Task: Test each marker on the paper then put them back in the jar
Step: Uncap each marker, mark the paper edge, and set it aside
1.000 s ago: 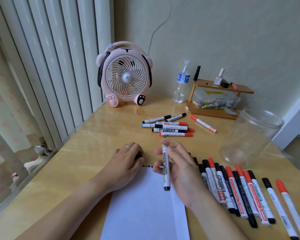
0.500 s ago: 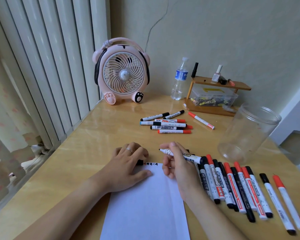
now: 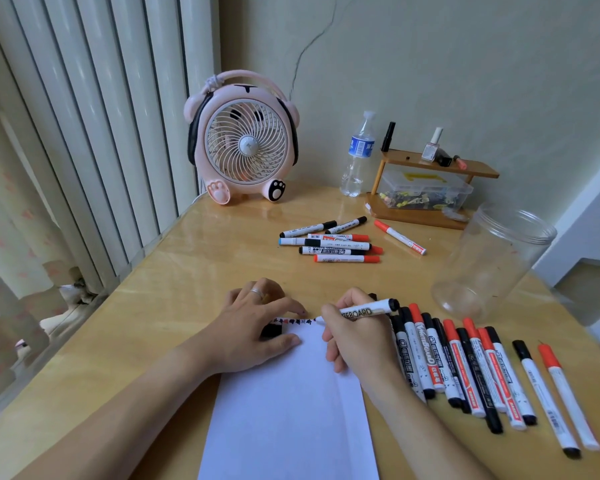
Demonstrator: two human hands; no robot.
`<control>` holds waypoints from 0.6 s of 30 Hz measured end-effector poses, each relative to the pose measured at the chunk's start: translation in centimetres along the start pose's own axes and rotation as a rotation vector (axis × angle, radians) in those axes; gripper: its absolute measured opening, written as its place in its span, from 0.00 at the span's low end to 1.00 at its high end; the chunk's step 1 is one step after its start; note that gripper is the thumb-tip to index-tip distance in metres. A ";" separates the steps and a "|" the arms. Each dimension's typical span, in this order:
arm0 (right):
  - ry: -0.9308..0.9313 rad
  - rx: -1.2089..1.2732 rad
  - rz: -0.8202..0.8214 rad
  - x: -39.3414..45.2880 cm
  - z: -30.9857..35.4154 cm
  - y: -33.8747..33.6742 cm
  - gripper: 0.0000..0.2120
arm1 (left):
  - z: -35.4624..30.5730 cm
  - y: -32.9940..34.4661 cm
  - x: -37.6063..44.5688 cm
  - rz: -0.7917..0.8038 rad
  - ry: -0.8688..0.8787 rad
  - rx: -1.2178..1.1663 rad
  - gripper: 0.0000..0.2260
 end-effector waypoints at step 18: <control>0.039 0.013 0.008 0.1 0.1 0.3 0.08 | 0.0 0.0 0.1 0.013 0.004 0.020 0.19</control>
Point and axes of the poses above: each hand's wrist, its own x-axis towards the middle knuckle, its own y-axis out of the palm, z = x × y, the point moved 2 cm from there along x, towards the middle knuckle, and after that the axes turned 15 degrees about -z, right-handed, at the moved point
